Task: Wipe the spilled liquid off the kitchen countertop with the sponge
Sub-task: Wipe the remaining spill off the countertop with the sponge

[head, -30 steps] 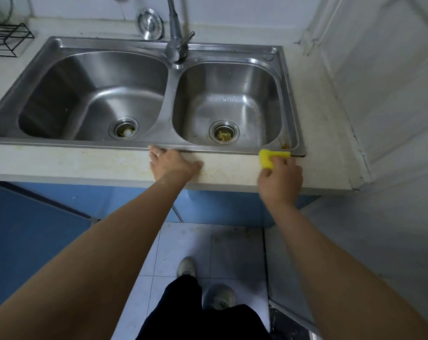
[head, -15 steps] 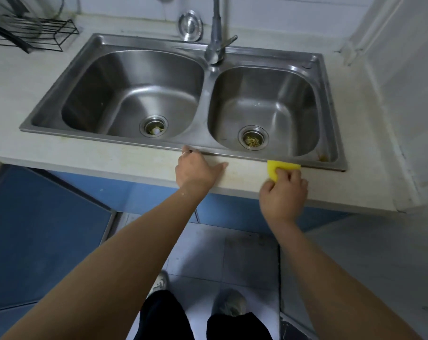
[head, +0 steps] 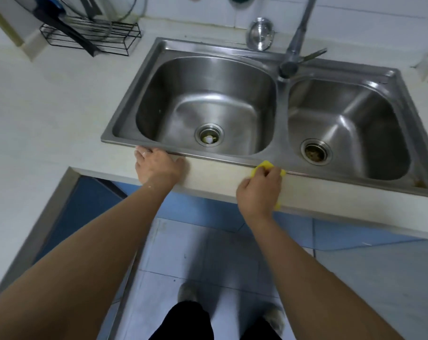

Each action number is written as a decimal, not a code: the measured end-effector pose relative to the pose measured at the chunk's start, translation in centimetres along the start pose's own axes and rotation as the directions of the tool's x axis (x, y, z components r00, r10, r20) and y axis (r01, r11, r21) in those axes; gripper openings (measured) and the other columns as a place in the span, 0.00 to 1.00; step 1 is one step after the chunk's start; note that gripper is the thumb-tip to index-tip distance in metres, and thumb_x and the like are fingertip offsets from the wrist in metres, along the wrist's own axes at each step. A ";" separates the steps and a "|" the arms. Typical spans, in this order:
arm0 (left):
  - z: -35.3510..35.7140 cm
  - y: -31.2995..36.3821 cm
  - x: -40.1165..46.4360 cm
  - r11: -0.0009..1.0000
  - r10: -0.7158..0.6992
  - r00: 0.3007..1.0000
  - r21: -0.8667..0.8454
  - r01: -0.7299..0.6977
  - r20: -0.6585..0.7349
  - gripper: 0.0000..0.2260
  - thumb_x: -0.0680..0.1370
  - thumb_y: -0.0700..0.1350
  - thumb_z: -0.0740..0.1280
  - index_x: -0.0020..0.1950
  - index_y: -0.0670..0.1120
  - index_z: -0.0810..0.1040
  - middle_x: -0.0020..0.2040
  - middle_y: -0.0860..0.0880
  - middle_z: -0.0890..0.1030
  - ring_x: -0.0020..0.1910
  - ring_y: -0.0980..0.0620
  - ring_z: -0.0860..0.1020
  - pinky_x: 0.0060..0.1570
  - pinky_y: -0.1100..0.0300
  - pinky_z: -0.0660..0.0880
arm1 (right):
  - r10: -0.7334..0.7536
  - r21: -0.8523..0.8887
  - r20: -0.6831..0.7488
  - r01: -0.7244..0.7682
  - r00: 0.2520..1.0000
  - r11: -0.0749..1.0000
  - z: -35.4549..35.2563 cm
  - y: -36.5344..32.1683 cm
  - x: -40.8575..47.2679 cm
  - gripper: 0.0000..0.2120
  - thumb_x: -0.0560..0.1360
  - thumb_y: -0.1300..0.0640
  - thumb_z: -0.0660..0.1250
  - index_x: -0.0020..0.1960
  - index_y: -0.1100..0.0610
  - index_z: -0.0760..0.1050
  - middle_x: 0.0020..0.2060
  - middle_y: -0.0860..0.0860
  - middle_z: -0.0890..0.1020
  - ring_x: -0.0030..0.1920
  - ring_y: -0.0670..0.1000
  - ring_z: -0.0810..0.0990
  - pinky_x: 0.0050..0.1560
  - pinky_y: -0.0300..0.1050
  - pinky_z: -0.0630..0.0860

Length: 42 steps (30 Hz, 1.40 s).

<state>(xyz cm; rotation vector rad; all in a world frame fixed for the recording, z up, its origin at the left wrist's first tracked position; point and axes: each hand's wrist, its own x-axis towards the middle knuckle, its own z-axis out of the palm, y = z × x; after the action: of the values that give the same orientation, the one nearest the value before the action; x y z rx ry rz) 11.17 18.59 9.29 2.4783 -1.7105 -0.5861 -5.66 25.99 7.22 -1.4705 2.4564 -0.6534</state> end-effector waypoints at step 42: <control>-6.7 -12.0 7.9 0.940 0.043 0.982 -0.327 -0.102 -0.183 0.16 0.79 0.40 0.59 0.64 0.35 0.72 0.61 0.36 0.73 0.60 0.39 0.72 0.56 0.53 0.68 | -0.428 0.100 0.278 0.417 0.860 0.903 9.5 -20.0 -2.5 0.15 0.72 0.62 0.61 0.57 0.66 0.72 0.57 0.61 0.72 0.59 0.61 0.69 0.60 0.49 0.65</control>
<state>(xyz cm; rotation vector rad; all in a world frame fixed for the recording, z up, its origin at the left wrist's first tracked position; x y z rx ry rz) 26.58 14.91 10.11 2.1518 -1.4884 -0.5794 14.90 17.55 8.14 -1.9571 1.9010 -0.4997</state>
